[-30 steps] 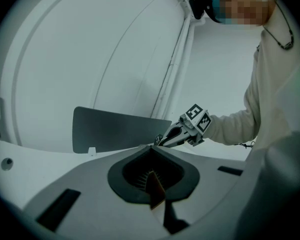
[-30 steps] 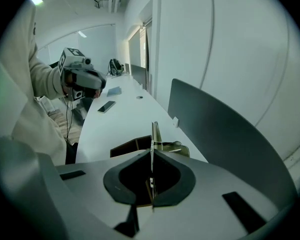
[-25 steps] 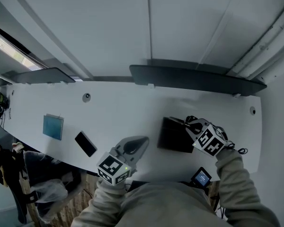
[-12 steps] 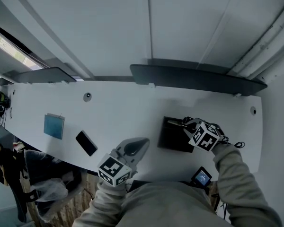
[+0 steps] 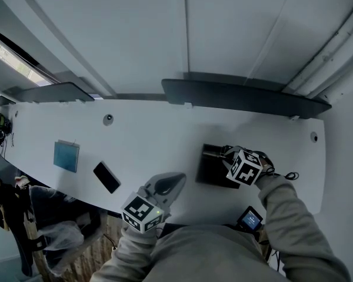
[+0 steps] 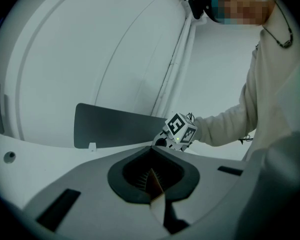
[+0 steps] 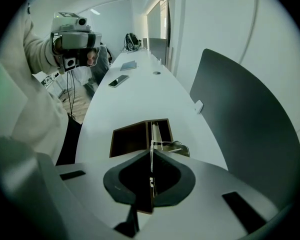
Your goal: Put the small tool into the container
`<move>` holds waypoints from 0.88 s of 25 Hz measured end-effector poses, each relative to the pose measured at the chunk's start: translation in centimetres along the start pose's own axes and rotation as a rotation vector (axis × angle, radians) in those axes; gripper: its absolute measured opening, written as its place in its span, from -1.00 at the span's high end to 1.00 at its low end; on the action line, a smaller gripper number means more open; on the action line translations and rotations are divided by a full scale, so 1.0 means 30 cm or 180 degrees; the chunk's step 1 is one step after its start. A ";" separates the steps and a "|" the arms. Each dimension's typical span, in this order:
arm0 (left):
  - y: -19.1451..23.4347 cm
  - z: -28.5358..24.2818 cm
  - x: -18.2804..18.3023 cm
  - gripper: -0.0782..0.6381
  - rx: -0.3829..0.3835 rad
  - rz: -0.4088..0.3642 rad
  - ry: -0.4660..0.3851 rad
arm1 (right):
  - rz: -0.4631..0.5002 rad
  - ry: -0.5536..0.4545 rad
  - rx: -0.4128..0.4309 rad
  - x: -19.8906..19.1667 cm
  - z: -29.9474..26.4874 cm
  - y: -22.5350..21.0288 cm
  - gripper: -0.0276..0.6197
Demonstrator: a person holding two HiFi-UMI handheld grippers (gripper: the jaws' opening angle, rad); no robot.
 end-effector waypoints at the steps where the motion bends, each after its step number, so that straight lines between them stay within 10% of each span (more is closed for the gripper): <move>1: 0.000 0.002 -0.001 0.78 0.0001 0.0006 0.0002 | 0.0003 0.0019 -0.0003 -0.006 -0.006 0.001 0.85; 22: -0.017 0.035 -0.031 0.78 -0.0040 0.0070 0.0064 | -0.0063 0.0150 0.0078 -0.057 -0.096 -0.003 0.84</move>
Point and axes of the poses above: the fingertips, and each gripper's own axes: z backward along the fingers, y to its left, x out of its top, the point moved 8 cm from there along z, backward along the fingers, and after that the axes turned 11 degrees about -y, right-handed, at the moved point
